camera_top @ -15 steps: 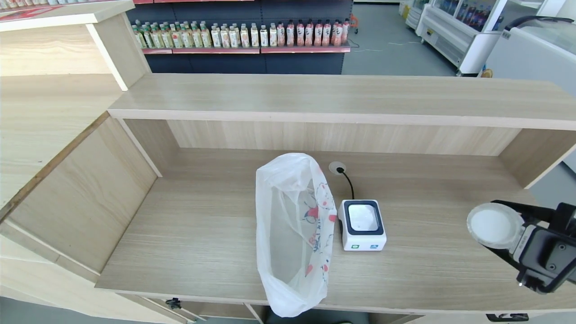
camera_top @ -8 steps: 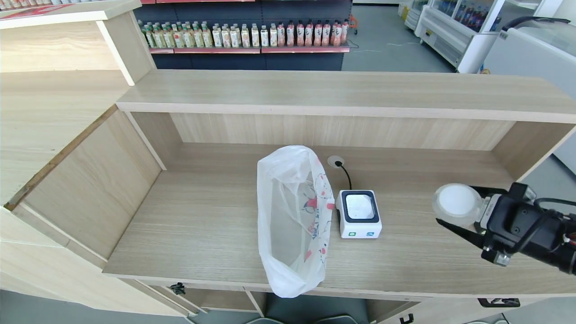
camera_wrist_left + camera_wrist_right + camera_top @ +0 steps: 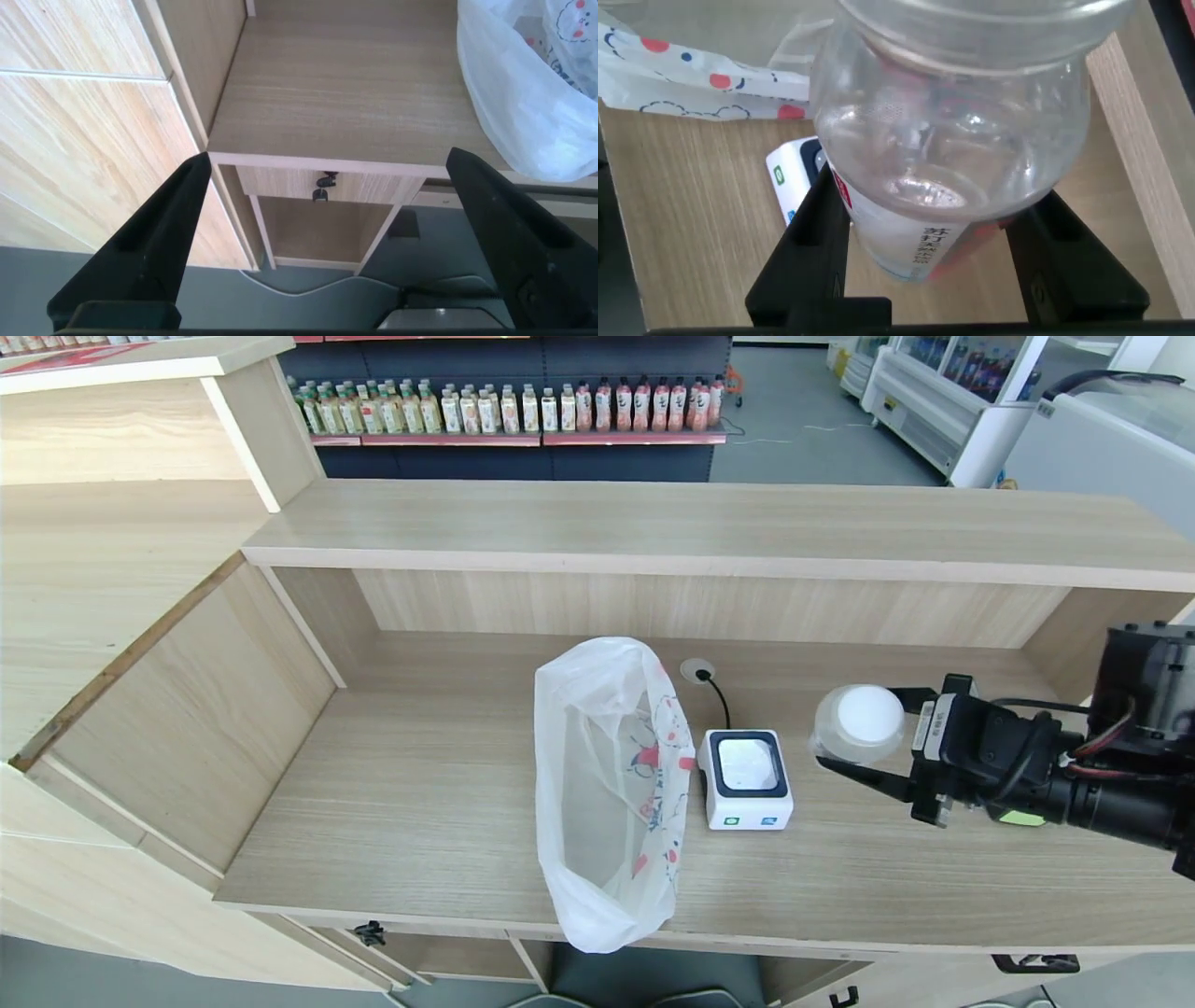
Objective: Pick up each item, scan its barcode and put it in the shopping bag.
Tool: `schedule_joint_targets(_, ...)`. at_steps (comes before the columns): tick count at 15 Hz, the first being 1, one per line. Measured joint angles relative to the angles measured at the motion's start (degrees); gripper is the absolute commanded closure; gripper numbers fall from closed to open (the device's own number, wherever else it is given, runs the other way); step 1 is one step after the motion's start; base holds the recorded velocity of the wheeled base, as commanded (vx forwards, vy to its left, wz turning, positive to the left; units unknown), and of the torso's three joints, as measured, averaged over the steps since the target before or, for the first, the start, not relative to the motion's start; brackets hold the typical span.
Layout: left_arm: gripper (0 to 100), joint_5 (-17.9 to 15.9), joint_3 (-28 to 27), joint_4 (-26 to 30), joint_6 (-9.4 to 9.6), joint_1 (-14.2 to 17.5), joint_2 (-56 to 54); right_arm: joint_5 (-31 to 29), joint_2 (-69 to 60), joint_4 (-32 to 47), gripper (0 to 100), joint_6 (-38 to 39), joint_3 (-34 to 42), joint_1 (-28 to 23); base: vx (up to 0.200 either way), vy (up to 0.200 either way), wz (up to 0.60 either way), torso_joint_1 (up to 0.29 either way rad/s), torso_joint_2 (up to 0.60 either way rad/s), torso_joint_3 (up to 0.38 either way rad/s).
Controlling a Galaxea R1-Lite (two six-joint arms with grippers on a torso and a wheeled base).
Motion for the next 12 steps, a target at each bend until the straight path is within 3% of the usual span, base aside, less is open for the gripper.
schedule_joint_targets(6, 0, 0.02, 0.00, 0.00, 0.00, 0.00, 0.00, 8.53, 10.72, -14.71, 100, 0.07, -0.59, -3.71, 0.000, 0.000, 0.00, 0.000, 0.00, 0.000)
schedule_joint_targets(12, 0, 0.02, 0.00, 0.00, 0.07, 0.02, 0.00, 10.67, 17.83, -15.52, 100, 0.22, -3.78, -4.78, 0.000, 0.000, 0.00, 0.000, 0.00, 0.000)
